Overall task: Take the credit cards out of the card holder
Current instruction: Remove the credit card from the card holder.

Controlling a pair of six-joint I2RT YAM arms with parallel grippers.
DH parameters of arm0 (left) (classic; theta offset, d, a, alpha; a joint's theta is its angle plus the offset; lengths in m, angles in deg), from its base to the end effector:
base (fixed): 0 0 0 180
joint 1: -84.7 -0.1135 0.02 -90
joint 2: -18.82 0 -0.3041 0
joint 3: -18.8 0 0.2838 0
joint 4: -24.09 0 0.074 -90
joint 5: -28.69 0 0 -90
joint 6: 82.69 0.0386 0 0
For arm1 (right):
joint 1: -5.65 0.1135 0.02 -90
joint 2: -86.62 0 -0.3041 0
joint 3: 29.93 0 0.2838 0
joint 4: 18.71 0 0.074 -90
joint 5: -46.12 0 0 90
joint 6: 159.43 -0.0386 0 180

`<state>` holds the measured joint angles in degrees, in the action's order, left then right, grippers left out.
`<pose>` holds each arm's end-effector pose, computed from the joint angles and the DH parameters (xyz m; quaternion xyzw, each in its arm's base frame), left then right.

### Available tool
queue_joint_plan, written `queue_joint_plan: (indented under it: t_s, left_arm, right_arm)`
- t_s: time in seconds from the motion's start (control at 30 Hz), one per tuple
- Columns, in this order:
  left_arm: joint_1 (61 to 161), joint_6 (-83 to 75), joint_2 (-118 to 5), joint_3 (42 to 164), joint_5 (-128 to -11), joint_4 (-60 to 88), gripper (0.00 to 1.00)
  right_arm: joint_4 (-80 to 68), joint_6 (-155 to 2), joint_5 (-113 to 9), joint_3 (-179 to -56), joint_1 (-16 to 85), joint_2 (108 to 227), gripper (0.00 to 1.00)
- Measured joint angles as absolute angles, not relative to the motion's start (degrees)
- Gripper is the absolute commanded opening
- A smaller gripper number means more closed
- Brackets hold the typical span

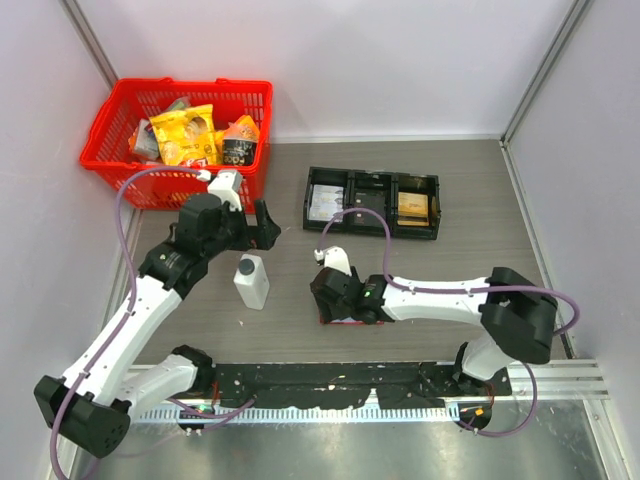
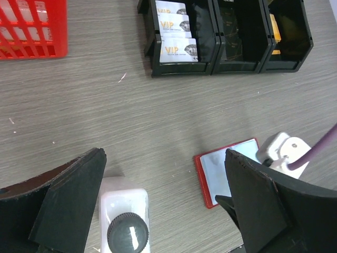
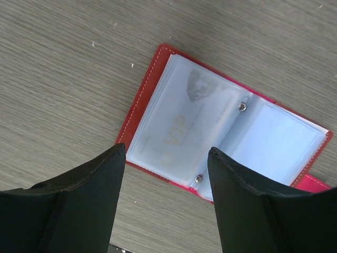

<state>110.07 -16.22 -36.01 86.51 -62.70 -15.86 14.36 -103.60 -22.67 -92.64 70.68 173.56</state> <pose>0.2000 -0.0959 0.3741 0.0200 0.8527 -0.2254 0.4709 0.1486 0.2860 0.2081 -0.2010 0.9230 0.0963 0.3138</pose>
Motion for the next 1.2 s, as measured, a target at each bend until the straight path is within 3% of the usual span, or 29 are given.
queue_joint_plan:
  t_s: [0.23,0.57,1.2]
  left_arm:
    - [110.1,-16.2,-37.8,87.6,-64.6,-16.3,1.00]
    - [113.3,-16.5,-36.8,90.6,-64.3,-17.1,0.94]
    - [134.3,-28.8,-36.4,82.8,-58.5,-9.0,0.92]
  right_arm:
    - [14.1,-104.4,-21.8,-92.7,71.5,178.8,0.68]
    - [9.9,-105.1,-21.2,-91.4,71.5,178.8,0.41]
    - [4.0,-109.2,-18.2,-77.2,68.1,165.9,0.38]
